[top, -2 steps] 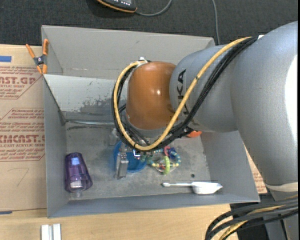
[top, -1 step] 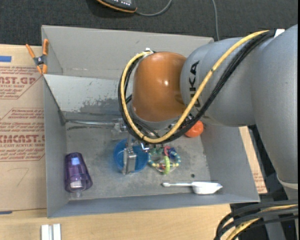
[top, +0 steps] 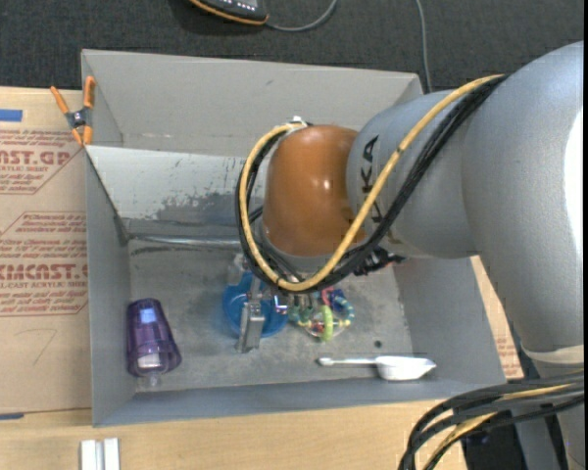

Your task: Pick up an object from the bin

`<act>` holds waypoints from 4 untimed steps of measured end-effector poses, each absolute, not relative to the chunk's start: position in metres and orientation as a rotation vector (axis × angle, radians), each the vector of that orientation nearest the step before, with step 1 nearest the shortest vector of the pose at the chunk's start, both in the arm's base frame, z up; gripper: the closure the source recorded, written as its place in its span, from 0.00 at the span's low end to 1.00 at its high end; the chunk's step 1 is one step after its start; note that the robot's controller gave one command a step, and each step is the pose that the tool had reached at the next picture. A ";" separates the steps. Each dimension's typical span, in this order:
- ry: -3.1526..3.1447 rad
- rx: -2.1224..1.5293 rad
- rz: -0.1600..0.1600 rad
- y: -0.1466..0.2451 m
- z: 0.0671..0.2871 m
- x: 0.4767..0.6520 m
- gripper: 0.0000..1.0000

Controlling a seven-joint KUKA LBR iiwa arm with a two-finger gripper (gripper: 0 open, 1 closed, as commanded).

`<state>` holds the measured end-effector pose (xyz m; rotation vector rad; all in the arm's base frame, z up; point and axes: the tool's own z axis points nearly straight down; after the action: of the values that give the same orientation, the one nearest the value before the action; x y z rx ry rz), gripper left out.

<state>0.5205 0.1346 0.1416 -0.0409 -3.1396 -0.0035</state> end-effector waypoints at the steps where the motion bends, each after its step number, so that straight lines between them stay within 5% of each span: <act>1: -3.116 0.444 -0.005 0.085 0.123 0.522 1.00; 2: -3.116 0.445 -0.006 0.085 0.123 0.522 0.00; 3: -3.116 0.444 -0.006 0.085 0.123 0.522 1.00; 4: -3.116 0.444 -0.006 0.085 0.123 0.522 0.00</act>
Offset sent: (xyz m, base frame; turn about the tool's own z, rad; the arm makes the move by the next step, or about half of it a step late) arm 0.0000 0.0000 0.0000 0.0000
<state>0.5220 0.0849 0.1235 0.4445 -3.1158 -0.0061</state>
